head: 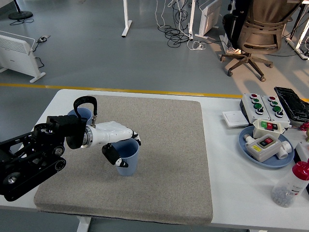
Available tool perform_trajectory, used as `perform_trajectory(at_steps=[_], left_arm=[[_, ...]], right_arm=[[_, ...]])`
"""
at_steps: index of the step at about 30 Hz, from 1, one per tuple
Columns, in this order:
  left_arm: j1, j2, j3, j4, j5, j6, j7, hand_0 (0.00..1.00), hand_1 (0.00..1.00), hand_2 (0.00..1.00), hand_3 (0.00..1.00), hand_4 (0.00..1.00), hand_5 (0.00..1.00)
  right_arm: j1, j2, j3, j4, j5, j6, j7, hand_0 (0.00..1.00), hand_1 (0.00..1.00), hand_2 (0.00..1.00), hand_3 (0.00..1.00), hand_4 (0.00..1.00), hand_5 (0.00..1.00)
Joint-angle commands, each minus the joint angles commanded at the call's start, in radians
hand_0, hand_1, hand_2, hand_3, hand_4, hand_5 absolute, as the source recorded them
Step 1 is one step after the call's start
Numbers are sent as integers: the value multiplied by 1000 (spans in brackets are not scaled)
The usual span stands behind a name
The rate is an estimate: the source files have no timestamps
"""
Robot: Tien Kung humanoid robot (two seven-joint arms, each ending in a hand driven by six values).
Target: Push cup pick cup insert cup
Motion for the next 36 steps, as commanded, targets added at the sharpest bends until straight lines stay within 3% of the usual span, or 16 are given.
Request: perform_trajectory(at_steps=[5,8,10,14,17,21,27,36], left_arm=[[-24,24,-9,-46,-36,-36,6,424,556,688,458,500,42],[-63,56,-29,-78,-71,-62,3,427,552,674,457,517,63],[-96,82,-53,-75,-79,-67,0,427,552,674,457,517,63],[-129,102,-83,-54,-58,-68,-3,419,537,664,504,497,17],[-192,121,-111,19,-37,-68,-12,419,537,664,504,497,17],[-238,118,-103,127,-26,-47,-23,418,538,666,511,477,2],[-258,102,-86,282,-49,-25,-36,417,536,665,512,472,2],[-246,107,-59,348,-34,-13,-40,417,530,664,523,470,2]], right_arm=[[4,-2,0,0,0,0,1,666,604,616,565,105,447],[5,-4,0,0,0,0,0,666,604,615,565,106,450],[6,-6,1,1,-3,-1,-2,666,604,615,565,106,450],[7,-8,5,4,-14,-1,-7,666,604,613,565,106,448],[7,-10,10,5,-25,-1,-12,666,604,613,565,106,448],[5,-11,13,7,-33,-3,-16,666,604,615,565,107,448],[1,-11,18,9,-44,-5,-21,666,604,615,565,107,448],[-1,-11,21,11,-53,-7,-25,666,604,615,565,106,450]])
